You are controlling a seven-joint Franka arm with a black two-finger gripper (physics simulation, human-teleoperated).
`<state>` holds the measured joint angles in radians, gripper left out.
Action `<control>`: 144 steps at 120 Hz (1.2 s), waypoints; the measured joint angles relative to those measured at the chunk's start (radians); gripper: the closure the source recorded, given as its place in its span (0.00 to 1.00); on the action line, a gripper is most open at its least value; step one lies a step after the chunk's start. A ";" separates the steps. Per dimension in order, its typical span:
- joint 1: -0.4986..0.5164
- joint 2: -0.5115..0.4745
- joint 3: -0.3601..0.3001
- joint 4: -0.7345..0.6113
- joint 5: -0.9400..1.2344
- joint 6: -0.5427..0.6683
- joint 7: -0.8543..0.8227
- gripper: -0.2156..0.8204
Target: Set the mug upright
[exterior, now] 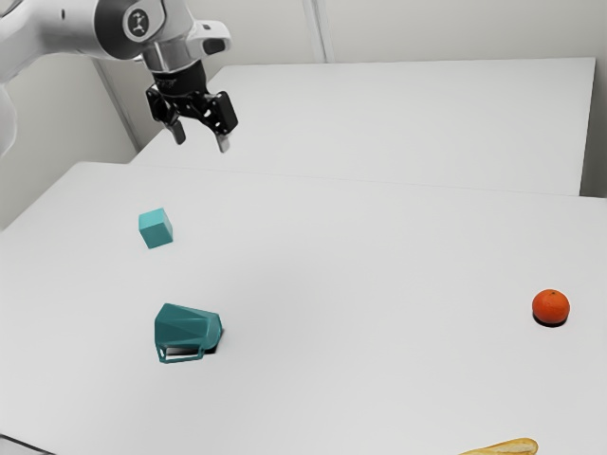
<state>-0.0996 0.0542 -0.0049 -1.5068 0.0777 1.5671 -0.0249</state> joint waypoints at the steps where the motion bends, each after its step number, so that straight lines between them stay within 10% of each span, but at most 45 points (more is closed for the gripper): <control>1: 0.000 0.000 0.000 0.000 0.000 0.000 -0.001 0.21; 71: 0.023 -0.140 0.006 -0.193 -0.091 -0.018 -0.035 0.21; 144: 0.331 -0.326 0.031 -0.682 -0.334 0.165 0.192 0.21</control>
<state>0.2316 -0.2722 0.0265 -2.1892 -0.2564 1.7323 0.1672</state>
